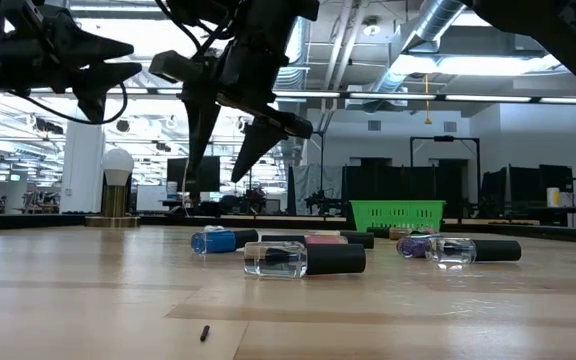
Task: Pick & Place Nail Polish
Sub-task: Put the white nail polish into the green bin
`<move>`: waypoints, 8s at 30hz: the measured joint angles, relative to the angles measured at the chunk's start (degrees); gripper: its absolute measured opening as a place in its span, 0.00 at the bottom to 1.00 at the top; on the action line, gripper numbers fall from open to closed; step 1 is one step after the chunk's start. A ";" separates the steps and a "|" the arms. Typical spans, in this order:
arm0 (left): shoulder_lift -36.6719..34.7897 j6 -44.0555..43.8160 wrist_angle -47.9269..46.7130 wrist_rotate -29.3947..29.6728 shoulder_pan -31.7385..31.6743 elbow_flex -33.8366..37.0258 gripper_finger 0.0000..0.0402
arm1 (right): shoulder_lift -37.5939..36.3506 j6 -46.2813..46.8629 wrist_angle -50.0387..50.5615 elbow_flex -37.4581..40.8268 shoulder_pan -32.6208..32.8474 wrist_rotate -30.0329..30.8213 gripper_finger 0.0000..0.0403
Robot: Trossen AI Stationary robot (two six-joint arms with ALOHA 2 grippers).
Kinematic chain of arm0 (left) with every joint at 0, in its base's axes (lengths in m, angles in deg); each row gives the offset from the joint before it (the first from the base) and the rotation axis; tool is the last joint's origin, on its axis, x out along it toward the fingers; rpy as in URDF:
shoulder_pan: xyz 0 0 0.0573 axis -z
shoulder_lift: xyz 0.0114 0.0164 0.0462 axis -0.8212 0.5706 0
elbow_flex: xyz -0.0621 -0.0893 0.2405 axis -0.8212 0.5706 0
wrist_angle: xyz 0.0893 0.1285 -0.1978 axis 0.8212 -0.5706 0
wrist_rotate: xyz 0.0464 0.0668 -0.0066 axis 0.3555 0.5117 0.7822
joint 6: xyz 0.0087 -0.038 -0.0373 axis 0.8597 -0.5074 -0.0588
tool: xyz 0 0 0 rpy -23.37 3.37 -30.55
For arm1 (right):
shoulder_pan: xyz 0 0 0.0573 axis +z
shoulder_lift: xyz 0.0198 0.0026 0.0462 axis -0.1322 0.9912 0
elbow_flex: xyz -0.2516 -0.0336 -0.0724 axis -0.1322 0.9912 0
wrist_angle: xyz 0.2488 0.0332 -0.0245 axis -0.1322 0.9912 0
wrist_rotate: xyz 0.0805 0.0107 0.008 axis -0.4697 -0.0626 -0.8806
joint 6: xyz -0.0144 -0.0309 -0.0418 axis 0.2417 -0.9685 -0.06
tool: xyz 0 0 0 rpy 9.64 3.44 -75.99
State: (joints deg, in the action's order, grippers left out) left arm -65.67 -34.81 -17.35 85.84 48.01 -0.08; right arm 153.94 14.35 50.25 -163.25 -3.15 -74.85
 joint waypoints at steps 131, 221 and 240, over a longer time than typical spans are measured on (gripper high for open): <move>1.24 0.20 -7.56 -0.24 2.73 0.00 0.33 | -21.35 -18.05 -9.62 1.86 9.05 8.93 0.23; 70.42 -72.11 -79.59 -6.84 51.69 -47.45 0.27 | -32.83 -19.35 -3.53 1.84 27.74 27.09 0.23; 88.17 -74.32 -79.38 -9.52 53.67 -47.24 0.72 | -32.83 -19.04 -1.16 1.84 27.34 26.85 0.23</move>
State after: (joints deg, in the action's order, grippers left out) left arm 22.50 -109.13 -96.72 76.32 101.68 -47.31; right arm 121.11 -4.69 49.09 -161.41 24.20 -48.01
